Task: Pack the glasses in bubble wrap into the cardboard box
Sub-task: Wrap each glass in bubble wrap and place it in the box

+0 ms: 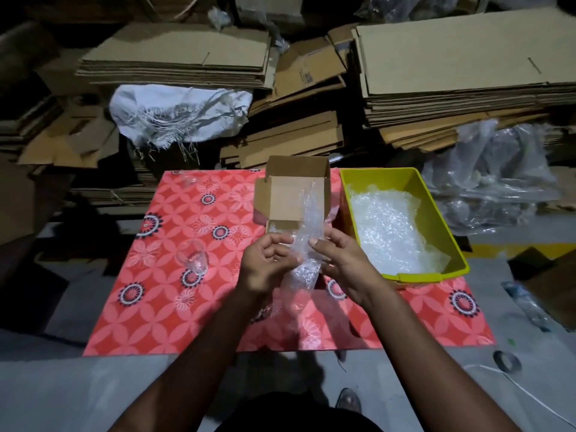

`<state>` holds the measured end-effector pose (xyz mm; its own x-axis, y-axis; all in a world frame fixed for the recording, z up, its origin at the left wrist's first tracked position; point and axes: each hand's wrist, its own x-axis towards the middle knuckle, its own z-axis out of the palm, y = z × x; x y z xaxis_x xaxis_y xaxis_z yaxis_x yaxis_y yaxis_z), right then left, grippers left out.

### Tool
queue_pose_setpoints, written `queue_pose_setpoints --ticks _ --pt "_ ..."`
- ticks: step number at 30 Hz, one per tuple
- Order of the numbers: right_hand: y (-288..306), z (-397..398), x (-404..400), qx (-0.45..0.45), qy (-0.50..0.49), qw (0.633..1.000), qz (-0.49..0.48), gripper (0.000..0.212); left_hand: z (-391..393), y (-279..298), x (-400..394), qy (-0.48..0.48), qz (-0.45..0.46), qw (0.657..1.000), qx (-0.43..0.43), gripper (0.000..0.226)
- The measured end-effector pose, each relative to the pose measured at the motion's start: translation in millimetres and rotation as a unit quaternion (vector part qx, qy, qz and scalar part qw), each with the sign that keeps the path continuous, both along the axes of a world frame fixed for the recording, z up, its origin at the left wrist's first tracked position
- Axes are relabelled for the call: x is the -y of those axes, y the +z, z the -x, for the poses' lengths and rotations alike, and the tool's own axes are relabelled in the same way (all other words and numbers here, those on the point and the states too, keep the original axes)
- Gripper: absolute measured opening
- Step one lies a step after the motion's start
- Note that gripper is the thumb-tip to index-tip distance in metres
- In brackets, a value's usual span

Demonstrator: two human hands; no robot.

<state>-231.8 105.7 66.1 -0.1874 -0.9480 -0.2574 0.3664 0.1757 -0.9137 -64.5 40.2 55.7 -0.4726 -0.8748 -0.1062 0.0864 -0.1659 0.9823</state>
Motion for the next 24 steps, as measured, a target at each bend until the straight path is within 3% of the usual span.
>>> queue_pose_setpoints --ticks 3,7,8,11,14,17,20,24 --pt "-4.3 -21.0 4.4 -0.04 -0.025 0.999 0.001 0.057 -4.6 -1.3 -5.8 0.038 0.041 0.998 0.014 0.038" --pt "-5.3 -40.2 5.9 -0.112 -0.094 0.989 0.0 0.039 -7.7 -4.5 -7.1 0.037 0.071 0.996 0.035 0.043" --pt "-5.6 -41.5 6.3 -0.107 -0.108 0.988 -0.008 0.038 -8.9 -4.1 -7.7 0.027 0.063 0.997 0.03 0.05" --pt "-1.1 -40.7 3.5 -0.08 -0.101 0.991 -0.042 0.065 -11.7 -0.6 -8.0 0.014 0.006 1.0 0.003 0.056" --pt "2.4 -36.6 -1.5 -0.041 -0.031 0.998 -0.032 0.038 -14.6 -0.7 -4.7 -0.005 0.006 1.0 0.022 0.029" --pt "3.3 -33.0 -3.7 -0.007 -0.021 0.999 -0.036 0.042 -15.4 0.2 -2.9 -0.029 0.002 0.999 0.019 0.005" --pt "4.4 -28.1 -4.5 0.051 -0.052 0.996 -0.051 0.016 -13.2 8.4 -2.6 -0.004 -0.044 0.999 -0.006 0.014" --pt "5.3 -14.1 -6.9 0.109 -0.045 0.992 -0.037 0.022 -12.7 15.9 6.2 -0.012 -0.124 0.991 -0.053 0.011"
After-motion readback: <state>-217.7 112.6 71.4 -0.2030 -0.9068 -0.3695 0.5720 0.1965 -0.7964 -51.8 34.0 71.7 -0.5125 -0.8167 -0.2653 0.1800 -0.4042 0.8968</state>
